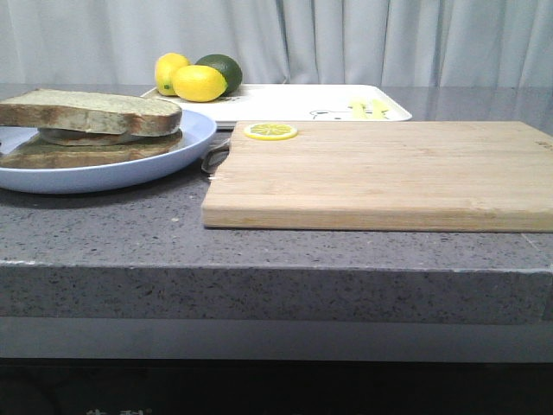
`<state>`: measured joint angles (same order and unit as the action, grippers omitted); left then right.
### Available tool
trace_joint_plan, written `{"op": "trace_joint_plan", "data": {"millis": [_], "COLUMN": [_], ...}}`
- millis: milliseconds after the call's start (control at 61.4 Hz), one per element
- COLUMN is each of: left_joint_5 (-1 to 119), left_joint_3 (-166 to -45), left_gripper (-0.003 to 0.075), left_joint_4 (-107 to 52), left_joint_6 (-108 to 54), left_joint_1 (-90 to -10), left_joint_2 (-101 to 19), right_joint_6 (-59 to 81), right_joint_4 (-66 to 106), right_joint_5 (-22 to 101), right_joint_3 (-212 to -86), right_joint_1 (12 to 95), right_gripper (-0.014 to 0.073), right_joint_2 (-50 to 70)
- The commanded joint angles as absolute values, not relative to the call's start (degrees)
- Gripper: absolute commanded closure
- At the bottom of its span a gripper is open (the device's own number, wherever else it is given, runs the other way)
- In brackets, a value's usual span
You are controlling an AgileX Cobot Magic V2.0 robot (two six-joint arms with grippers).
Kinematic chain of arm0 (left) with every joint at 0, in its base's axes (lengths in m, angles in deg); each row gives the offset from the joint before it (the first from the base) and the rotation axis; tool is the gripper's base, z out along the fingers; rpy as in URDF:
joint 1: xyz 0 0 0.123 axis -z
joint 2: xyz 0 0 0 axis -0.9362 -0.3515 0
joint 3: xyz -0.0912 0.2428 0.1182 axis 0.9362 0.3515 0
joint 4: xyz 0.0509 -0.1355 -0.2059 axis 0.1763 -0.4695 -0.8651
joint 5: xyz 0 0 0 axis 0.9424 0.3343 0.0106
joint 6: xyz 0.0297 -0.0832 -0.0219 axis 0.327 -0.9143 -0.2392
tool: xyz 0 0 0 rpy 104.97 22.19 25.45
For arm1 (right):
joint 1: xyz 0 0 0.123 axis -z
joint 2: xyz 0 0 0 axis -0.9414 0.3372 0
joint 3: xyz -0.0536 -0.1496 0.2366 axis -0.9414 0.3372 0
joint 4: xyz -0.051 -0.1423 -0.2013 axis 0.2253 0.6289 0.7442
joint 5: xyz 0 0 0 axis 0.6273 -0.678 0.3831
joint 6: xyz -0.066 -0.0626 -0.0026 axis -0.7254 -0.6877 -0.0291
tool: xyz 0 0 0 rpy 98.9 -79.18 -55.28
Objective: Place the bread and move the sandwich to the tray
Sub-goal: 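Grip the blue plate rim with the left gripper and lift it, then carry the plate with the sandwich onto the white tray and lower it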
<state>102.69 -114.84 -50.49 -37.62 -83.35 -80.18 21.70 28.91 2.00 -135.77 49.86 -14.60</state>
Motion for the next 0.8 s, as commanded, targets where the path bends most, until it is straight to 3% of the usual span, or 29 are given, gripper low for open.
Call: {"op": "trace_joint_plan", "data": {"millis": [0,407,781], "left_joint_5": [104.18,105.46,100.96], "left_joint_3": [-116.59,-127.84,-145.57], "left_gripper": [0.0732,0.0738,0.0738], "left_joint_4": [-54.85,-56.03,-56.12], "left_joint_6": [-36.89,-36.33,-52.13], "left_joint_1": [-83.30,-78.83,-72.05], "left_joint_2": [-77.95,-77.95,-87.81], "right_joint_6": [21.73,21.73,21.73], "right_joint_4": [29.23,29.23,29.17], "right_joint_5": [5.72,5.56,4.64], "right_joint_3": [-137.15,-137.15,-137.15], "right_joint_1": [50.21,50.21,50.21], "right_gripper": [0.0276,0.0276,0.0276], "right_joint_2": [-14.45,-14.45,-14.45]}}
